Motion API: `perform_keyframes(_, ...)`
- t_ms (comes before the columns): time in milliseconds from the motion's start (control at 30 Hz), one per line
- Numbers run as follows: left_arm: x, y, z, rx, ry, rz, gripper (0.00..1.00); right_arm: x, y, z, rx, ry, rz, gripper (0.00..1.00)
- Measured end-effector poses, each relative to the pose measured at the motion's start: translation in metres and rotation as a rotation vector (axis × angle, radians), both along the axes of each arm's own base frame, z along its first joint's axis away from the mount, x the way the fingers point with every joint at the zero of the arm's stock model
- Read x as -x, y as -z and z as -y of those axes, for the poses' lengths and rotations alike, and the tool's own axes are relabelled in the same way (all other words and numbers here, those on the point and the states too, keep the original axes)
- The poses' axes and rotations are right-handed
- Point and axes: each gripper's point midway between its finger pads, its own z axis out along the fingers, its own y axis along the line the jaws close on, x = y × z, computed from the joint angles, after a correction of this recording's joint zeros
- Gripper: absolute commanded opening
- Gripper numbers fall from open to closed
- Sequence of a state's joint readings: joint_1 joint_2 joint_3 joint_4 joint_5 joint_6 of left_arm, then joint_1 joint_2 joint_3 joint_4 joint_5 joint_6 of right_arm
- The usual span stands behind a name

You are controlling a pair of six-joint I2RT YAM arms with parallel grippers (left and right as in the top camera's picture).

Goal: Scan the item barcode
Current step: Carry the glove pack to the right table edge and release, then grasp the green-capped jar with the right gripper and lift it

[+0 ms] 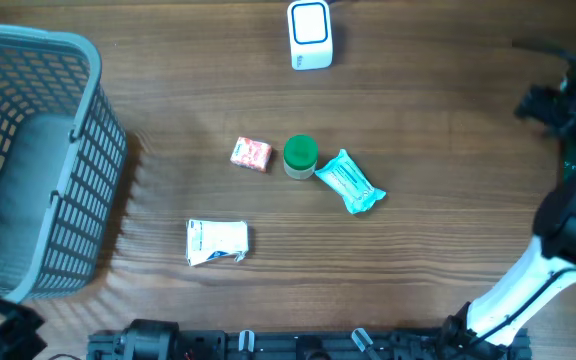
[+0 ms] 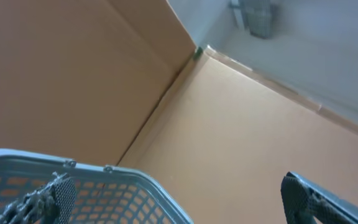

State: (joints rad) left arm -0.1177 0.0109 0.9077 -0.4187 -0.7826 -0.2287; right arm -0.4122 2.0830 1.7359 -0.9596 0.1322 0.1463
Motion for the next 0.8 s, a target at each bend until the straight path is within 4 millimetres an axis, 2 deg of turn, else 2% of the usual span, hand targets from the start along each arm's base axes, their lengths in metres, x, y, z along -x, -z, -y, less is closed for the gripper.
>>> perform_keyframes(33, -0.007, 0.008, 0.004, 0.0, 0.034, -0.038, 1.0, -0.015, -0.026, -0.037, -0.065, -0.061, 0.078, 1.0)
perform_keyframes(100, -0.023, 0.022, 0.018, 0.01, 0.134, -0.083, 1.0, -0.031, -0.068, -0.105, -0.177, -0.167, 0.192, 1.0)
perform_keyframes(167, -0.04, 0.031, 0.034, 0.016, 0.248, -0.097, 1.0, -0.035, -0.105, -0.184, -0.292, -0.327, 0.27, 1.0)
perform_keyframes(200, -0.049, 0.038, 0.042, 0.017, 0.295, -0.115, 1.0, -0.034, -0.115, -0.219, -0.323, -0.433, 0.286, 1.0)
perform_keyframes(233, -0.058, 0.049, 0.05, 0.017, 0.342, -0.149, 1.0, -0.027, -0.12, -0.265, -0.35, -0.606, 0.274, 1.0)
perform_keyframes(267, -0.067, 0.063, 0.056, 0.022, 0.375, -0.199, 1.0, -0.012, -0.116, -0.299, -0.361, -0.767, 0.229, 1.0)
perform_keyframes(300, -0.072, 0.073, 0.059, 0.027, 0.392, -0.232, 1.0, 0.004, -0.111, -0.331, -0.359, -0.922, 0.181, 1.0)
perform_keyframes(367, -0.078, 0.095, 0.064, 0.037, 0.415, -0.321, 1.0, 0.023, -0.107, -0.376, -0.314, -1.179, 0.153, 1.0)
perform_keyframes(500, -0.079, 0.106, 0.066, 0.046, 0.43, -0.365, 1.0, 0.055, -0.105, -0.436, -0.246, -1.547, 0.148, 1.0)
perform_keyframes(567, -0.079, 0.106, 0.067, 0.047, 0.433, -0.364, 1.0, 0.056, -0.097, -0.442, -0.24, -1.595, 0.132, 1.0)
perform_keyframes(733, -0.079, 0.106, 0.067, 0.047, 0.434, -0.363, 1.0, 0.054, -0.044, -0.448, -0.258, -1.646, 0.0, 1.0)
perform_keyframes(800, -0.079, 0.106, 0.067, 0.047, 0.433, -0.364, 1.0, 0.052, -0.037, -0.453, -0.252, -1.664, 0.001, 1.0)
